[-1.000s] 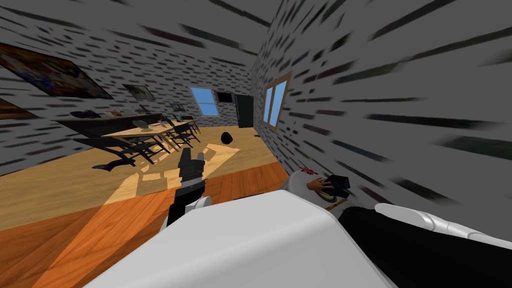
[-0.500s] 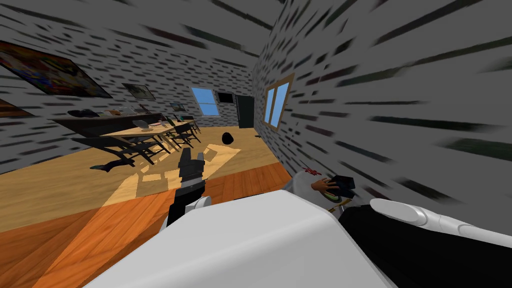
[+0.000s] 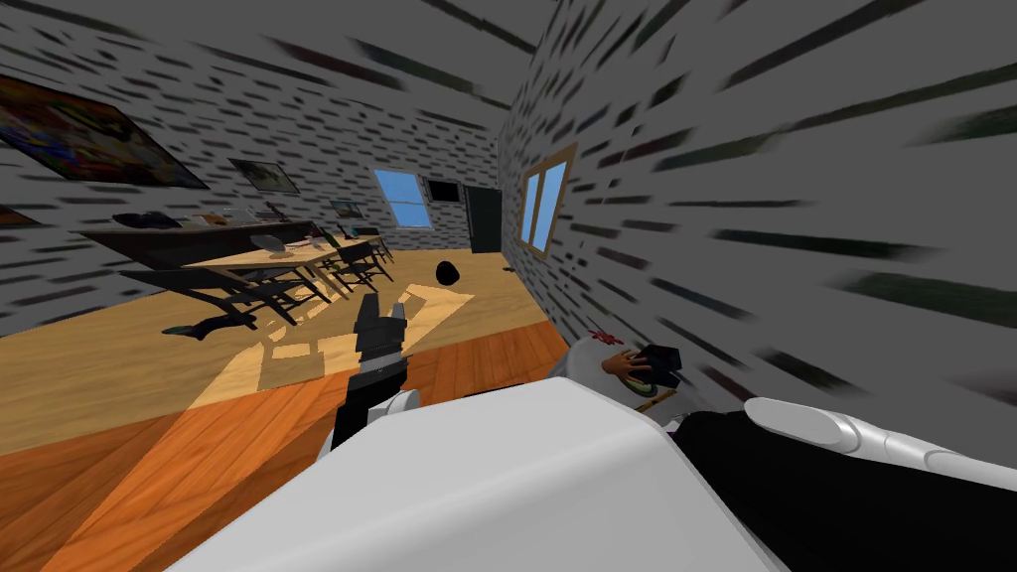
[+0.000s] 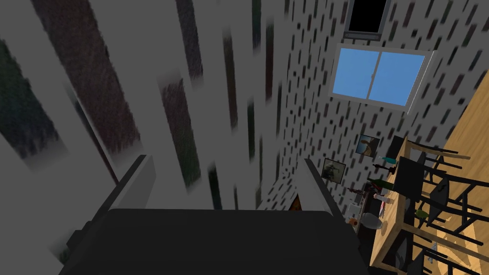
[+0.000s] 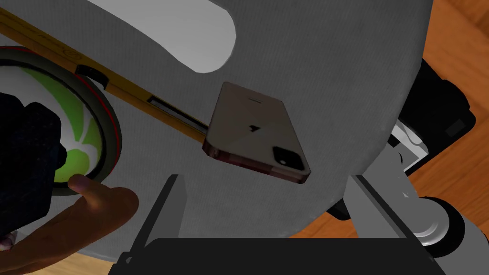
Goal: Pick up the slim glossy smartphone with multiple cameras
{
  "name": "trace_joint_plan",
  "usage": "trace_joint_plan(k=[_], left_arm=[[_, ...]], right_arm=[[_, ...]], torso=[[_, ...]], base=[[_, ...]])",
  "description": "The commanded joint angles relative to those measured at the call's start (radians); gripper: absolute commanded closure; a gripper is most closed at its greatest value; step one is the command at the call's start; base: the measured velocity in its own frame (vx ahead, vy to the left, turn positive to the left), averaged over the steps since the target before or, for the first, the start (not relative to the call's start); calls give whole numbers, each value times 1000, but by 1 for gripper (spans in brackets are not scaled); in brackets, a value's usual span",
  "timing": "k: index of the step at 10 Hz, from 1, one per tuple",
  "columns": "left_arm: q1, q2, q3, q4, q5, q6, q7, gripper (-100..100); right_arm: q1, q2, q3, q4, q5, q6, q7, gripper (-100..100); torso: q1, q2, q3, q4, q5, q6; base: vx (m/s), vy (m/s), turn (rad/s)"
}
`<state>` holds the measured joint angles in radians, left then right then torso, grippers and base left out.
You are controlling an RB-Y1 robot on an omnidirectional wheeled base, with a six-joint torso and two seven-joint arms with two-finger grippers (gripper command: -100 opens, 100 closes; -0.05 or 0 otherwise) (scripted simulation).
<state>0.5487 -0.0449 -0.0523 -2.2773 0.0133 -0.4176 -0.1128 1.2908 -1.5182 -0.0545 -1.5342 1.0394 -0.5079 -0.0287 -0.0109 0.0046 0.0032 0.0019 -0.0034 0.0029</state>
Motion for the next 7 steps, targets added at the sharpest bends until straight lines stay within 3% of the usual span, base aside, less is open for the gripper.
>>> trace_joint_plan(k=[1, 2, 5, 6, 7], left_arm=[[0, 0, 0, 0, 0, 0, 0, 0], [0, 0, 0, 0, 0, 0, 0, 0], [0, 0, 0, 0, 0, 0, 0, 0], [0, 0, 0, 0, 0, 0, 0, 0], [0, 0, 0, 0, 0, 0, 0, 0]], right_arm=[[0, 0, 0, 0, 0, 0, 0, 0], [-17, 31, 37, 10, 11, 20, 10, -100], [-41, 78, 92, 26, 27, 49, 25, -100], [-40, 66, 84, 23, 25, 42, 18, -100], [-40, 68, 85, 23, 25, 44, 20, 100]], torso=[[0, 0, 0, 0, 0, 0], [5, -2, -1, -1, 1, 0], [7, -6, -4, -2, 2, 0], [8, -6, -4, -2, 2, 0], [8, -5, -3, -1, 2, 0]], base=[[-6, -16, 2], [24, -11, 83], [43, -3, 94], [18, 1, 7], [0, 0, 0]])
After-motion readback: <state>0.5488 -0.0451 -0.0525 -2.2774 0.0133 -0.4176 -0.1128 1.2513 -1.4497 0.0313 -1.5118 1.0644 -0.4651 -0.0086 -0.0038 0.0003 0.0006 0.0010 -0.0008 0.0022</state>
